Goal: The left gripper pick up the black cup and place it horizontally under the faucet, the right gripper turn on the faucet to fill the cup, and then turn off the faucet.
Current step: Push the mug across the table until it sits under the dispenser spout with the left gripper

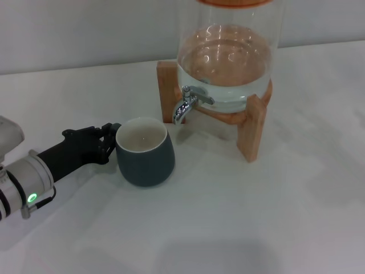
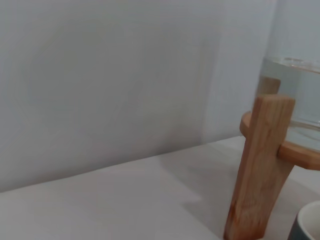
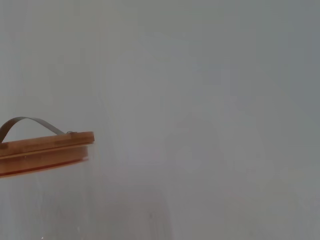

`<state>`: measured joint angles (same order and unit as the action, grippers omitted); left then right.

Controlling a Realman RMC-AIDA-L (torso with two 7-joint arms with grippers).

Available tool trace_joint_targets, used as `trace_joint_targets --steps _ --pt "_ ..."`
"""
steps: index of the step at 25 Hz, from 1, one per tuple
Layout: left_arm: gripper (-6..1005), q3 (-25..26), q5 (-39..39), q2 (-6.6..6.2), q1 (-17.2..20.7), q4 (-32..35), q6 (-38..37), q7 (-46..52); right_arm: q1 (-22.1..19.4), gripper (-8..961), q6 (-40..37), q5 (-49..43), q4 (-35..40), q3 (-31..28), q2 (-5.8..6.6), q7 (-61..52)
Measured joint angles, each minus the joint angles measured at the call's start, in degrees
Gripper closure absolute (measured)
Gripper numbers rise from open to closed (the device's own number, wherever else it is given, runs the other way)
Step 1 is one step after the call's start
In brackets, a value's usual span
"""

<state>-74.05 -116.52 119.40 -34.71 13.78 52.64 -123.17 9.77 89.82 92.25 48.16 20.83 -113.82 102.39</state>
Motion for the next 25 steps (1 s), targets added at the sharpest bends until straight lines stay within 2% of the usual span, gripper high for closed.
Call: trace_joint_targets --steps 11,25 --pt "855 -3.0 -0.3 0.22 -2.6 0.0 -2.2 0.7 0.1 354 0.0 -0.1 0.0 0.0 -0.27 0.1" --pt "857 -6.7 -0.5 0.39 -4.2 0.0 -2.2 3.1 0.1 355 0.0 -0.1 0.0 0.1 -0.55 0.1"
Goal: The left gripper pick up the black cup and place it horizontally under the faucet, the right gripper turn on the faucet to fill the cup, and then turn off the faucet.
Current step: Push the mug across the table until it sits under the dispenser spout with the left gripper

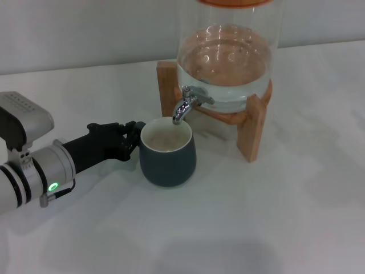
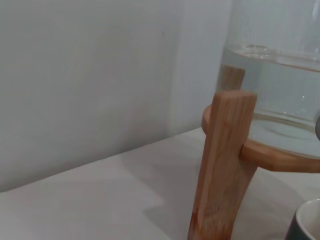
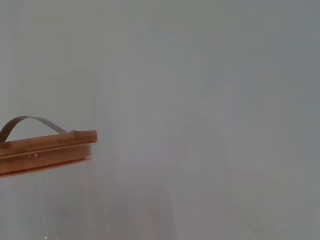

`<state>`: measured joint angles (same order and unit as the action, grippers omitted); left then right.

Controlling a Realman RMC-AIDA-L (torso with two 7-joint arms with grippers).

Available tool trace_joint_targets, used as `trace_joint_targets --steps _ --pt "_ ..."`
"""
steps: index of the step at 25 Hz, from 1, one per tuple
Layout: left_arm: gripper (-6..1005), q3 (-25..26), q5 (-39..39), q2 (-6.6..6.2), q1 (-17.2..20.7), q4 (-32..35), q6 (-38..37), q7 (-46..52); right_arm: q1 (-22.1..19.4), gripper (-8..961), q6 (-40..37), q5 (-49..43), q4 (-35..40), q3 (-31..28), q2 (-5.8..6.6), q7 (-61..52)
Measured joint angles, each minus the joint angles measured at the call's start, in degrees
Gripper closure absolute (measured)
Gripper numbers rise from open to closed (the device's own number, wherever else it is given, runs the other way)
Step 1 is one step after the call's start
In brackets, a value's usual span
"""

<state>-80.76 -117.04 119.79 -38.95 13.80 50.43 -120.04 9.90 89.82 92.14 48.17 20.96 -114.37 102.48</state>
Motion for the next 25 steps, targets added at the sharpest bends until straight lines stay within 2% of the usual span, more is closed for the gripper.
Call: trace_joint_targets --steps 6,14,25 --pt "858 -0.4 0.1 0.09 -1.0 0.0 0.0 0.3 -0.1 355 0.2 0.0 0.0 -0.2 -0.04 0.0" --pt "859 -4.8 0.0 0.14 -2.2 0.0 -2.1 4.0 -0.1 355 0.2 -0.1 0.0 0.0 -0.07 0.0" --pt "864 -5.5 0.0 0.1 -0.3 2.7 -2.7 4.5 -0.1 355 0.3 -0.1 -0.1 -0.1 -0.06 0.0"
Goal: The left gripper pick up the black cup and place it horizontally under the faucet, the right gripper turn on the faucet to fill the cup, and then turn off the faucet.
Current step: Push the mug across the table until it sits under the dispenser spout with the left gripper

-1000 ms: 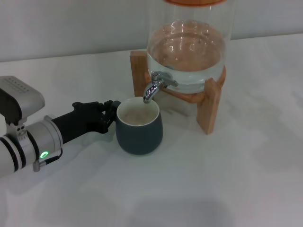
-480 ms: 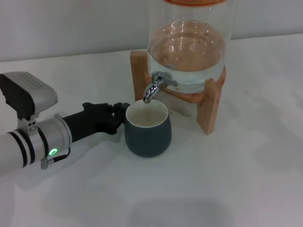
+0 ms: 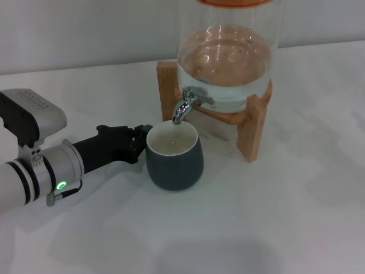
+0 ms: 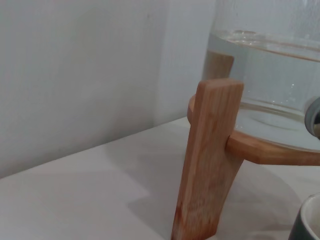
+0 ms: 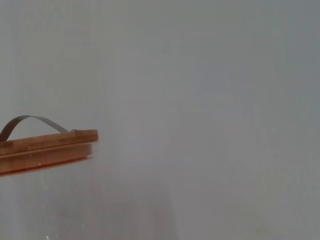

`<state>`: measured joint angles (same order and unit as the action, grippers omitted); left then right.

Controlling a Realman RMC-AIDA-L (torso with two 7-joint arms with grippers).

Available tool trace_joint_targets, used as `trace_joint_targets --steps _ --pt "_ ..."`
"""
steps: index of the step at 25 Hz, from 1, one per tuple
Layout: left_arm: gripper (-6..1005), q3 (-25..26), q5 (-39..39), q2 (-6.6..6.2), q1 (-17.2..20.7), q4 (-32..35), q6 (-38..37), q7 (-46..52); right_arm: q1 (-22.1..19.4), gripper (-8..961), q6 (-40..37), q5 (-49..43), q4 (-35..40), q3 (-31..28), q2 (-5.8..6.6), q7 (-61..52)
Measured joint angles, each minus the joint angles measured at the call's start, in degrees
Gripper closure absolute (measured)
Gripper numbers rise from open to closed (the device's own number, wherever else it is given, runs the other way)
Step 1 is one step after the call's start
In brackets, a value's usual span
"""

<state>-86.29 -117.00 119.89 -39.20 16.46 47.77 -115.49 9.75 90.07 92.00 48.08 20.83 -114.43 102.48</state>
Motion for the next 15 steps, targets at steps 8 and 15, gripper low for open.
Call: trace_joint_targets --steps 8,15 --pt "842 -0.4 0.1 -0.09 0.3 0.2 0.0 0.0 0.0 355 0.2 0.0 0.0 0.0 0.0 0.0" --pt "790 -0.1 -0.2 -0.1 0.4 0.3 0.0 0.0 0.0 356 0.2 0.2 0.0 0.0 0.0 0.0"
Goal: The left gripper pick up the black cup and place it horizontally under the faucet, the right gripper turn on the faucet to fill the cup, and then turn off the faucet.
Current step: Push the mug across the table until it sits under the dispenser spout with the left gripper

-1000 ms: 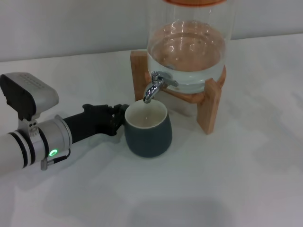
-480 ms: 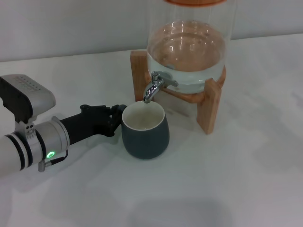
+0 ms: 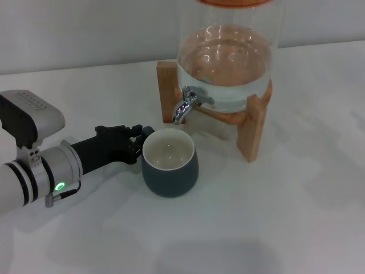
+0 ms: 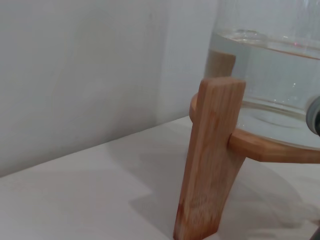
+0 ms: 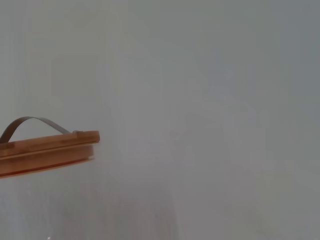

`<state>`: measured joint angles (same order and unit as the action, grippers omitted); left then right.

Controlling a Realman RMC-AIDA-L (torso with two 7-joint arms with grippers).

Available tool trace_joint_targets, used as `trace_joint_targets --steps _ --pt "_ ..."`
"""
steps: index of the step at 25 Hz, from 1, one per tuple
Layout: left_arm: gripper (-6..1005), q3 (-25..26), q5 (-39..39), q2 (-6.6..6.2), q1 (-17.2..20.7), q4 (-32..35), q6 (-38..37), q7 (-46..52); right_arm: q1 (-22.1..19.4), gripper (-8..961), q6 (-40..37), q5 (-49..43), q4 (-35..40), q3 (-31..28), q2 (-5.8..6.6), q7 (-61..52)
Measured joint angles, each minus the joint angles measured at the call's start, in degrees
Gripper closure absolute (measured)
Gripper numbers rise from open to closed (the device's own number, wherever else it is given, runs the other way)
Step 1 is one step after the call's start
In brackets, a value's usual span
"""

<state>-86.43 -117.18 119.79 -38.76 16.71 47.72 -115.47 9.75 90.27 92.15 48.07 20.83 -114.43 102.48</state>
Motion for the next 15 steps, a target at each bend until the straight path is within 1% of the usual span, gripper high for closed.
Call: trace_joint_targets --steps 3,10,15 --pt "752 0.0 0.0 0.0 0.1 0.1 0.0 0.0 0.0 356 0.0 0.1 0.0 0.0 0.0 0.0" --pt "730 0.3 -0.2 -0.05 0.2 0.2 0.0 0.0 0.0 356 0.0 0.1 0.0 0.0 0.0 0.0" --pt "715 1.0 -2.2 -0.16 0.7 0.6 -0.3 -0.3 0.0 356 0.0 0.1 0.0 0.0 0.0 0.0"
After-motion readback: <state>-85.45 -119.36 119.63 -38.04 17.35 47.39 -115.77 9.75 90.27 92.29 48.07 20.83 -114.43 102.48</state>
